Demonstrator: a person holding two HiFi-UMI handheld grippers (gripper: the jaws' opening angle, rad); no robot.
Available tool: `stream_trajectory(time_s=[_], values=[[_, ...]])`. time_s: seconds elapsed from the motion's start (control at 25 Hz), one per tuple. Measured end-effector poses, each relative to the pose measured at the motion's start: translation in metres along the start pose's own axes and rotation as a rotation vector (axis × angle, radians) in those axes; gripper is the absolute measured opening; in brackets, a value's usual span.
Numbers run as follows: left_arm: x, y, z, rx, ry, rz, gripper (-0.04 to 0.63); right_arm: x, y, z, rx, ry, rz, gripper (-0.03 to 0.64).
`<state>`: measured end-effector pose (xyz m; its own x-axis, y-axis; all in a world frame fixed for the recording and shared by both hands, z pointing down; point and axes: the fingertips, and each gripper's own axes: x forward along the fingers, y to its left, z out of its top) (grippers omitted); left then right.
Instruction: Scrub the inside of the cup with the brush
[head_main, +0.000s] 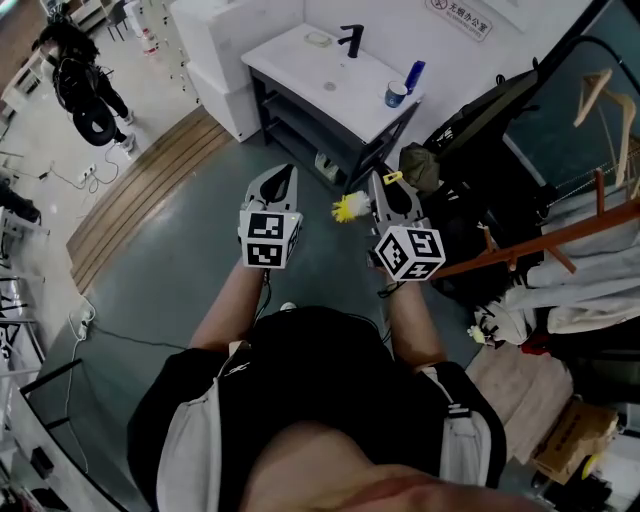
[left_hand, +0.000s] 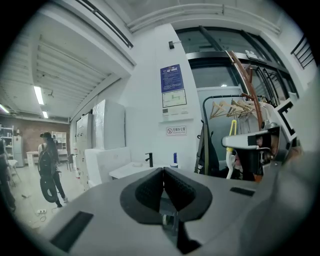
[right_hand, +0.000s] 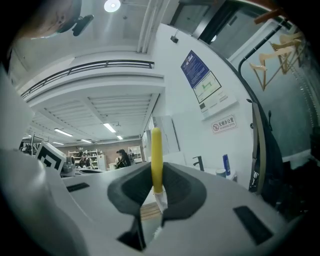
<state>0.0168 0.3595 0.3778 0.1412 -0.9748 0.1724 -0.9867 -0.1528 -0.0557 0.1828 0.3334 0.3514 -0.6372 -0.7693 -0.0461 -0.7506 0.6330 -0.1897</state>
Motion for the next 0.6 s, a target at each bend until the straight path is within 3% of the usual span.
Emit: stream_trajectory(time_s=[0.36, 0.6], values=[[0.007, 0.036, -0.004, 0.034, -0.006, -0.076, 0.014, 0.015, 0.023, -0.005, -0.009, -0.020, -0.086, 0.058], [0.025, 0.043, -0.009, 0.028, 0.001, -0.107, 0.014, 0.029, 0.015, -0.014, 0.001, -0.011, -0.132, 0.057]])
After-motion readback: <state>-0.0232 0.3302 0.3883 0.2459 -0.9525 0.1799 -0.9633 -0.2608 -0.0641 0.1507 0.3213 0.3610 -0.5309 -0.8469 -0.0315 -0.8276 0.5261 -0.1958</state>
